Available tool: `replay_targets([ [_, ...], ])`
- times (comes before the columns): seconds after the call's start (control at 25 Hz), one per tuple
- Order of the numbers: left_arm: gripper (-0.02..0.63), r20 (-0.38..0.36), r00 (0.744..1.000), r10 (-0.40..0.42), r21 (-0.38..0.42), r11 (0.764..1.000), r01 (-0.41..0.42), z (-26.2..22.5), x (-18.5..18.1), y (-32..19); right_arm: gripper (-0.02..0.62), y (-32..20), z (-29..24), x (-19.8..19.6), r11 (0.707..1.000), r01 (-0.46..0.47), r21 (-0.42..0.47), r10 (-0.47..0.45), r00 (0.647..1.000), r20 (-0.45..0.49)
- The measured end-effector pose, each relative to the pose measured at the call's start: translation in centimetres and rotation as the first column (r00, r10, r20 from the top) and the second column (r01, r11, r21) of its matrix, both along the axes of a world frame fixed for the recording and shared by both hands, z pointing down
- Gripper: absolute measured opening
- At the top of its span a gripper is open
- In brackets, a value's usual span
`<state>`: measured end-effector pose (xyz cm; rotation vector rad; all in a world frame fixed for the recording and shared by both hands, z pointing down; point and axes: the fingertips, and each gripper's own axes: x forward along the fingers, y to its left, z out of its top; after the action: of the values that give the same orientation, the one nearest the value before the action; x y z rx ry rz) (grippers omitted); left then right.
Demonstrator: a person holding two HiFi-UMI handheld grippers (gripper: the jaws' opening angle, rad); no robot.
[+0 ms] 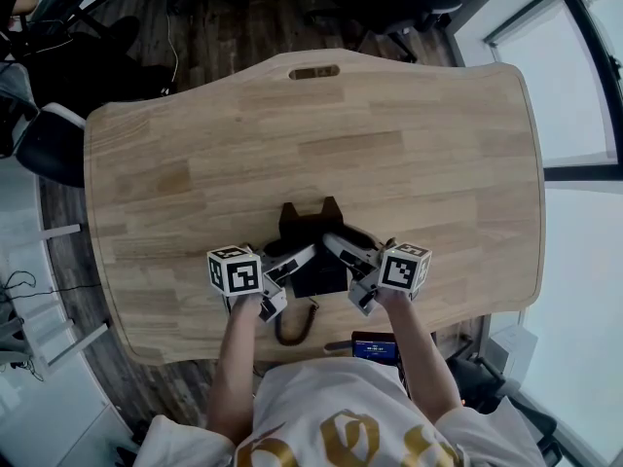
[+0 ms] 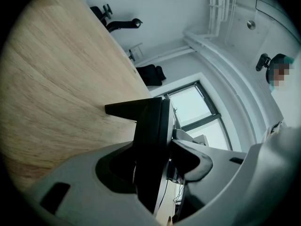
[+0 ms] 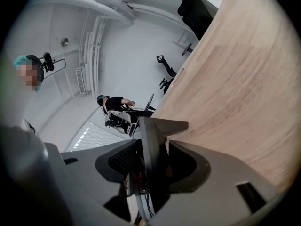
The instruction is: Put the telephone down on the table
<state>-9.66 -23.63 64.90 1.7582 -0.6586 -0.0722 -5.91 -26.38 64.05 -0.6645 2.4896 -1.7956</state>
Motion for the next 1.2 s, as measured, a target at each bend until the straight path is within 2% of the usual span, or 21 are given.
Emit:
replay_targets([
  [0.28,0.222,0.003,1.0,-0.002,-0.019,1.0,0.002,0.1,-0.1,0.0,0.207,0.0,-0.1,0.0,1.0,-0.022,0.023,0.023,0.999,-0.033],
  [0.52,0.242,0.053,0.998,-0.032,-0.031,0.999,0.033,0.3,-0.4,0.1,0.207,-0.1,-0.3,0.0,0.999,-0.015,0.049,0.019,0.997,-0.077],
  [0.64,0.257,0.078,0.996,-0.047,-0.057,0.997,0.051,0.6,-0.5,0.2,0.207,-0.1,-0.4,0.1,0.996,0.004,0.093,0.01,0.989,-0.145],
  [0.76,0.285,0.119,0.992,-0.047,-0.09,0.994,0.058,0.7,-0.6,0.5,0.207,-0.1,-0.8,0.4,0.985,0.043,0.167,0.003,0.965,-0.262],
  [0.88,0.286,0.196,0.98,-0.045,-0.073,0.996,0.06,0.5,-0.9,0.6,0.207,-0.2,-1.3,0.9,0.976,0.046,0.211,0.025,0.946,-0.323],
  [1.2,0.288,0.328,0.941,-0.085,0.041,0.996,0.075,-1.6,-2.2,0.7,0.204,-0.1,-3.7,3.1,0.966,-0.017,0.258,0.106,0.936,-0.334],
])
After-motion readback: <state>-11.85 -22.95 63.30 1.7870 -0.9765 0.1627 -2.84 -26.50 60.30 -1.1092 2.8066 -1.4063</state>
